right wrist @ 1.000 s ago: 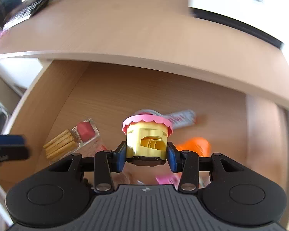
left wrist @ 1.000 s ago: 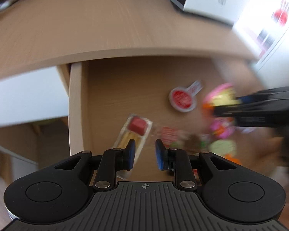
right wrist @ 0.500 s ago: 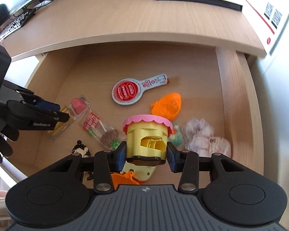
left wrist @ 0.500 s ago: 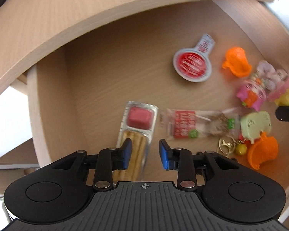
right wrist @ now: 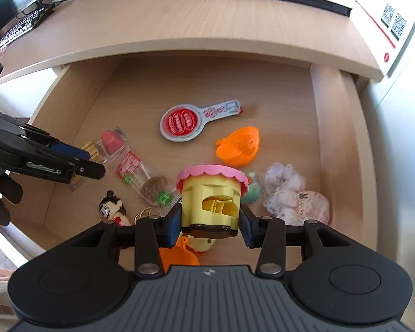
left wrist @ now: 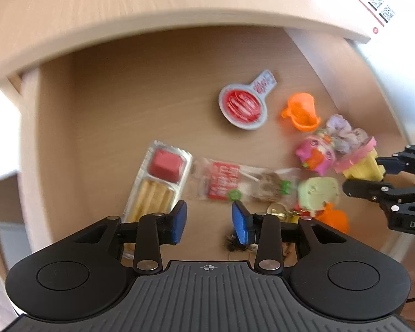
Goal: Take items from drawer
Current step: 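Lower the left tool onto the pink-topped breadstick pack and grasp it while right holds the cup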
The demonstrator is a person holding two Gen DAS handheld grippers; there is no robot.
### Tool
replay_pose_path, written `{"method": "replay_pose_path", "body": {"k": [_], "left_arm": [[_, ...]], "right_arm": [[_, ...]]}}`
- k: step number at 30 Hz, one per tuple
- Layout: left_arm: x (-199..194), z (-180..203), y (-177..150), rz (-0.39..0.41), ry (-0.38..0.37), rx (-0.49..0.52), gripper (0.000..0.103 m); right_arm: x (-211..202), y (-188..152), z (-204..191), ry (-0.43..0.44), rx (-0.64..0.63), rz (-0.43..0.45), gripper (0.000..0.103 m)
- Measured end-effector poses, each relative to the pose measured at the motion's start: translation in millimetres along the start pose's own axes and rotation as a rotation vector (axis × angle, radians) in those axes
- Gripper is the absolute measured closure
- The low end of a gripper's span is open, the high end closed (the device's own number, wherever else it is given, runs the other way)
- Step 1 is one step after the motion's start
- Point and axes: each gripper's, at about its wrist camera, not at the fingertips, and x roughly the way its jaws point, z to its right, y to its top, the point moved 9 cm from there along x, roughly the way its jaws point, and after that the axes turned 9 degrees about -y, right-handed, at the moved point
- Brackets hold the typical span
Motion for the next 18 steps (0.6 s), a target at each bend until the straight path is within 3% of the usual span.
{"method": "replay_pose_path", "body": {"k": [2, 4, 6, 11, 18], "left_arm": [[-4.2, -1.0, 0.3, 0.011, 0.081, 0.075, 0.064], [1.2, -4.5, -1.2, -0.034, 0.121, 0.113, 0.065], [5.9, -8.6, -1.9, -0.074, 0.136, 0.127, 0.064], [9.4, -3.8, 10.5, -0.089, 0.166, 0.176, 0.065], [6.9, -12.3, 14.0, -0.065, 0.163, 0.169, 0.066]], "right_arm": [[1.5, -1.8, -2.3, 0.004, -0.003, -0.006, 0.061], [3.0, -2.6, -2.2, 0.007, 0.002, -0.011, 0.061], [4.4, -3.1, -1.6, 0.007, 0.008, -0.016, 0.061], [5.4, -3.9, -1.1, 0.002, 0.009, -0.02, 0.061], [3.5, -4.2, -1.3, -0.008, 0.009, -0.013, 0.061]]}}
